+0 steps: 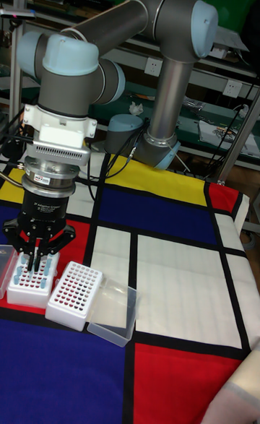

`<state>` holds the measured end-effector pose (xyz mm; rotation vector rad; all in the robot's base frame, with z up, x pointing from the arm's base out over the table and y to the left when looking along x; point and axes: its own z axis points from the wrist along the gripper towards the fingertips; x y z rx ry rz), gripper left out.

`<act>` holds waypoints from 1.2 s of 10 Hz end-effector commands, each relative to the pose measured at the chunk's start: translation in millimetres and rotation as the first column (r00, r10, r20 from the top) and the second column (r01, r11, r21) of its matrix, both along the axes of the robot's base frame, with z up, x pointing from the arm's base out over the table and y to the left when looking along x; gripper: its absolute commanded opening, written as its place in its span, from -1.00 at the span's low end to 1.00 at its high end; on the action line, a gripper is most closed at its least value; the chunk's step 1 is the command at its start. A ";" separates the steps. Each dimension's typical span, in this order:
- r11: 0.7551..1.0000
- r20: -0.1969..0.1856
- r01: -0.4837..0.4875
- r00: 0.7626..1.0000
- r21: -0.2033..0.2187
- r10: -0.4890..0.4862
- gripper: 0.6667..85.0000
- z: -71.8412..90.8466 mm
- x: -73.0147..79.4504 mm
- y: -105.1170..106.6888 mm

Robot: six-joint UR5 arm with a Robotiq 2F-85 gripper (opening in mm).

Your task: Transfer all medium pipette tips from one holder to another

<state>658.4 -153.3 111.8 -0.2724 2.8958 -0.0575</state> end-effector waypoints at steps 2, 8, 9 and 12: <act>1.000 0.014 -0.003 1.000 0.021 0.003 -0.79 -3.2 2.7 -0.9; 0.998 -0.044 -0.050 0.998 0.046 0.052 -0.45 -12.9 -14.7 0.6; 0.998 -0.044 -0.053 0.998 0.045 0.055 -0.43 -13.4 -15.1 0.2; 0.998 -0.043 -0.044 0.998 0.047 0.046 -0.43 -13.7 -14.3 0.9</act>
